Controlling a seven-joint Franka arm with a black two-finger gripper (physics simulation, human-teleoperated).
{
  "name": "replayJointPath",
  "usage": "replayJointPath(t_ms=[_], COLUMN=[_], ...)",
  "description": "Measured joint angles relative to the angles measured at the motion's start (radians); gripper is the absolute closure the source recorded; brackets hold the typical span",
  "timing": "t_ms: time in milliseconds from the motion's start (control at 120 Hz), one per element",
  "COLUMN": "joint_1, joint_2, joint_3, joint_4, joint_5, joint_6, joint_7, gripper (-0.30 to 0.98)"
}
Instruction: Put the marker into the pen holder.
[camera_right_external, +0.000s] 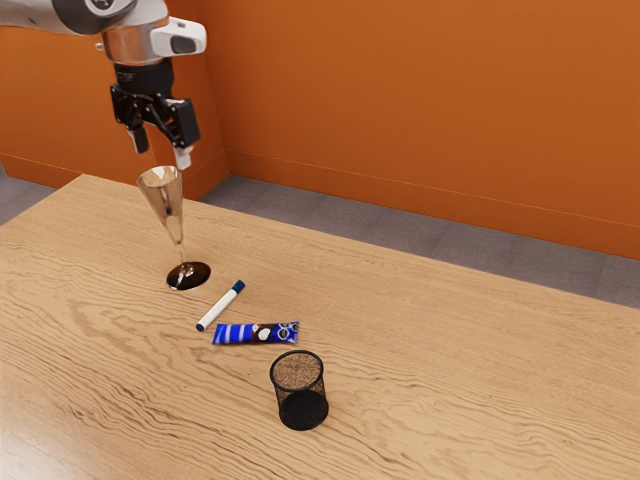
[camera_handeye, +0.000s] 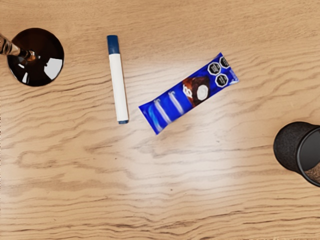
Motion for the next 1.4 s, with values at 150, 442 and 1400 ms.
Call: replayJointPath(t_ms=[150,442,1400], joint_1=[0.007,0.083,0.11], joint_2=[0.0,-0.145,0.335], joint_3=[-0.001,-0.012,0.062], joint_4=[0.0,-0.169,-0.447], joint_5=[-0.001,-0.003,-0.092], joint_6=[-0.002,0.019,0.65], joint_7=[0.013,0.008,-0.009], gripper=[0.0,0.0,0.01])
